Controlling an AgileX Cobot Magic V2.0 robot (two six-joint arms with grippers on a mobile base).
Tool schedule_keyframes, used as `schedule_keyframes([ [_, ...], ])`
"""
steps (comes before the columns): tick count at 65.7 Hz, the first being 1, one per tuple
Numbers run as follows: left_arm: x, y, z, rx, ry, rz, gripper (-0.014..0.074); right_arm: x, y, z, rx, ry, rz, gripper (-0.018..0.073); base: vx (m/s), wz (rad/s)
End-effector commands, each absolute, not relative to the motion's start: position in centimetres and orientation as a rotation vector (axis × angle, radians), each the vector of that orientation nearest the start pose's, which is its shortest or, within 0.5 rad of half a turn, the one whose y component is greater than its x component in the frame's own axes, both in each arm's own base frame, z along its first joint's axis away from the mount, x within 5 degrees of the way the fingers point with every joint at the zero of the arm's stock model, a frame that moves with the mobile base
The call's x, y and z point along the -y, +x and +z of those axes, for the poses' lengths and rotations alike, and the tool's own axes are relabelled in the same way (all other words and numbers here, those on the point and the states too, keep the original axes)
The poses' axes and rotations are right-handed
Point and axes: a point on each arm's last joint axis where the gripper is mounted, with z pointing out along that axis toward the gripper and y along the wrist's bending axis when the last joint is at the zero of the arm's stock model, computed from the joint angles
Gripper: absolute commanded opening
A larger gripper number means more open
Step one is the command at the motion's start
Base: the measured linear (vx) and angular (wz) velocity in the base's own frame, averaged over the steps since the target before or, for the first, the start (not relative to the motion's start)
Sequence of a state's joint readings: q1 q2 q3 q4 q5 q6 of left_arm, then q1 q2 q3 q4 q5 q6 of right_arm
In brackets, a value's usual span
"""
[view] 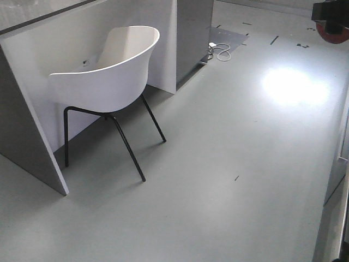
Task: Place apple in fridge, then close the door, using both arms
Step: 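Drive the base away from the counter holding the apple in the right gripper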
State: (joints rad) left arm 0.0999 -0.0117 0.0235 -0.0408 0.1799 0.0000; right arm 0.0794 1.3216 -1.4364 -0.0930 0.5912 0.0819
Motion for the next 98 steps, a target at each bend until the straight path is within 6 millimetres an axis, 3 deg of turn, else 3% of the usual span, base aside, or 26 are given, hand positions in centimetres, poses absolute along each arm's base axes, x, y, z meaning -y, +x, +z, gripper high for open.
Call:
schedule_keyframes([
  [1,-0.49,5.45,20.28,-1.57,-0.112,0.035,-0.0006,-1.81,28.35,46.88,-1.817,-0.049,0.002,0.0165,-0.04,0.28],
  [98,-0.49,5.45,20.28,-1.57,-0.112,0.035,-0.0006,-1.81,28.35,46.88,-1.817,-0.049,0.002,0.0165,-0.04,0.39],
])
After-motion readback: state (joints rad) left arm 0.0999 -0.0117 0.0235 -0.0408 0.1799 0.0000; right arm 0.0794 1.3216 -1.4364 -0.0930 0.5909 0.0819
